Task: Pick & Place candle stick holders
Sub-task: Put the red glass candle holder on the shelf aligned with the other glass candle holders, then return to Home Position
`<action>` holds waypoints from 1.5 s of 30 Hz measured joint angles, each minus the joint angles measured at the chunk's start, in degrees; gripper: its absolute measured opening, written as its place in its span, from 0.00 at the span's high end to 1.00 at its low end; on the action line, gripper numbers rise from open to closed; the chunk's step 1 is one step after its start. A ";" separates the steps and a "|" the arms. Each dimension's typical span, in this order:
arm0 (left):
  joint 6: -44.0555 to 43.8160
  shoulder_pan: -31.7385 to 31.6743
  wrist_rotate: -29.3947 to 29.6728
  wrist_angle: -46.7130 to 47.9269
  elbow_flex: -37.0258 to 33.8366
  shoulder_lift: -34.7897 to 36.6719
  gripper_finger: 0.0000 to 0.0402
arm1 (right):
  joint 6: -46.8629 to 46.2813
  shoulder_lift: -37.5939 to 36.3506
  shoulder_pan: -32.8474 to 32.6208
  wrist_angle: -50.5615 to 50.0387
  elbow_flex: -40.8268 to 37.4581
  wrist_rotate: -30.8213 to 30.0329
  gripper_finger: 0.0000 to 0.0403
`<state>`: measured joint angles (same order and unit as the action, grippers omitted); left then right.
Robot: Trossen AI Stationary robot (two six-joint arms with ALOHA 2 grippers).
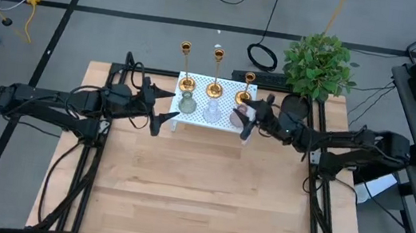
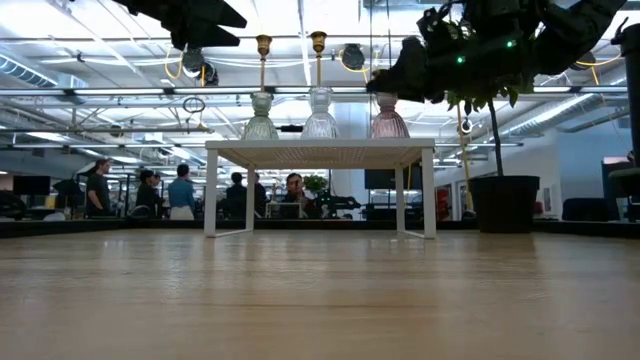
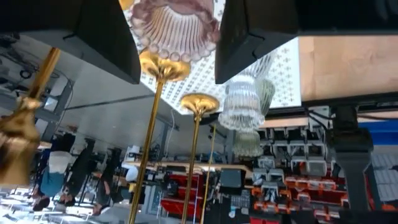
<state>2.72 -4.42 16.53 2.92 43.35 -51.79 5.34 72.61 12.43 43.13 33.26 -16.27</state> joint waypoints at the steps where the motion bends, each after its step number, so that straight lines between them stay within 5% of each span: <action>1: 0.03 -0.01 0.00 0.00 0.00 0.00 0.22 | 0.10 -0.41 0.00 -0.05 0.00 0.00 0.49; 10: 4.24 0.01 0.02 -0.11 0.00 1.39 0.22 | 3.08 -6.97 -0.94 -0.13 0.00 0.50 0.38; 18: 4.91 0.06 -6.90 1.24 0.00 10.07 0.39 | 2.94 -16.90 -5.04 -6.09 0.02 15.28 0.42; 23: 5.11 0.04 -2.83 8.99 0.02 17.56 0.65 | 2.87 -23.99 -6.66 -18.03 0.02 16.39 0.52; 29: 1.45 0.01 -1.93 13.60 -2.41 23.58 0.96 | -1.42 -29.63 -7.10 -28.59 0.02 16.46 0.75; 34: -0.44 0.01 -1.97 11.47 -8.20 27.06 0.96 | -1.67 -31.60 -7.08 -31.82 -1.16 16.44 0.97; 45: 0.05 0.01 -1.84 2.94 -22.65 32.71 0.98 | -7.74 -38.69 -7.08 -25.19 -13.70 16.97 1.00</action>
<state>2.76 -4.40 14.70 5.86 20.70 -19.08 -2.40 33.92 5.34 17.94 19.56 0.70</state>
